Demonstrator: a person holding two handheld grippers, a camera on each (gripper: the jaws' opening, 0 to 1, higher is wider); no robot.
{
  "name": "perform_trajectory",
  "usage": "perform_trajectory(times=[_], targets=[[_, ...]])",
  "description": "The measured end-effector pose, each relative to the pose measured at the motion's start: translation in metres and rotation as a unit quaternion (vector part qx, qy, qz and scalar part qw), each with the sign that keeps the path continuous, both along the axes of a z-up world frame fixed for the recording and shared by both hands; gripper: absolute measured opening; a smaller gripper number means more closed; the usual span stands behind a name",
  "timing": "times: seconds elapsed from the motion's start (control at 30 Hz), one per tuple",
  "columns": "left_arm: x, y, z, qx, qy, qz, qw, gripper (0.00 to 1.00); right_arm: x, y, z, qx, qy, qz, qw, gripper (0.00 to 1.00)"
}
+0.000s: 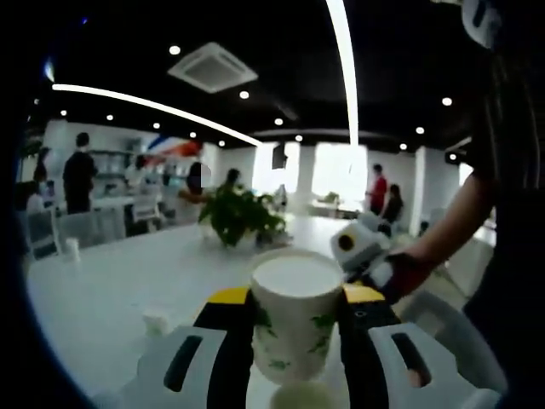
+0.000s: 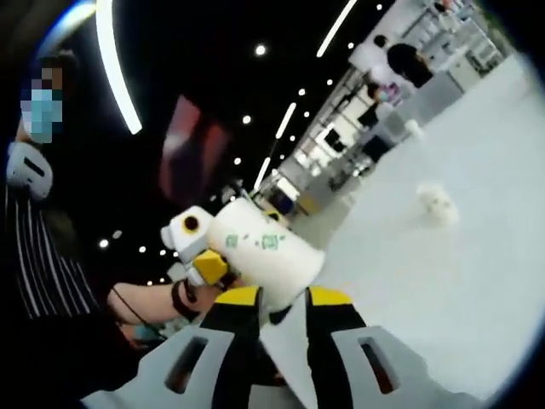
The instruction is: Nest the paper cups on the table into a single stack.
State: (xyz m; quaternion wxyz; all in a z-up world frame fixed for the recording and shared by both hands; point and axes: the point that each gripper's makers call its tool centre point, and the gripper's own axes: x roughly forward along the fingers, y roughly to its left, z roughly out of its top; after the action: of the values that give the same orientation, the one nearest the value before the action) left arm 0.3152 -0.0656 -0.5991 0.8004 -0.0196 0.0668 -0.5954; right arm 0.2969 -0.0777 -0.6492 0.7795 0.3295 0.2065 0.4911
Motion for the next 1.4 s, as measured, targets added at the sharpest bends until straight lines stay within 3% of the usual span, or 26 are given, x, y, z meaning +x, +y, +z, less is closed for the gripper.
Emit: perform_trajectory(times=[0.3, 0.93, 1.4], targets=[[0.000, 0.007, -0.007, 0.001, 0.011, -0.001, 0.9999, 0.38, 0.001, -0.002, -0.001, -0.008, -0.011, 0.001, 0.9999, 0.15], [-0.007, 0.014, -0.017, 0.004, 0.032, -0.017, 0.9993, 0.38, -0.002, -0.009, 0.016, -0.009, -0.022, 0.020, 0.9995, 0.09], [-0.017, 0.022, -0.021, 0.005, 0.034, -0.020, 0.9992, 0.38, -0.006, -0.005, 0.033, 0.016, -0.003, 0.053, 0.9985, 0.04]])
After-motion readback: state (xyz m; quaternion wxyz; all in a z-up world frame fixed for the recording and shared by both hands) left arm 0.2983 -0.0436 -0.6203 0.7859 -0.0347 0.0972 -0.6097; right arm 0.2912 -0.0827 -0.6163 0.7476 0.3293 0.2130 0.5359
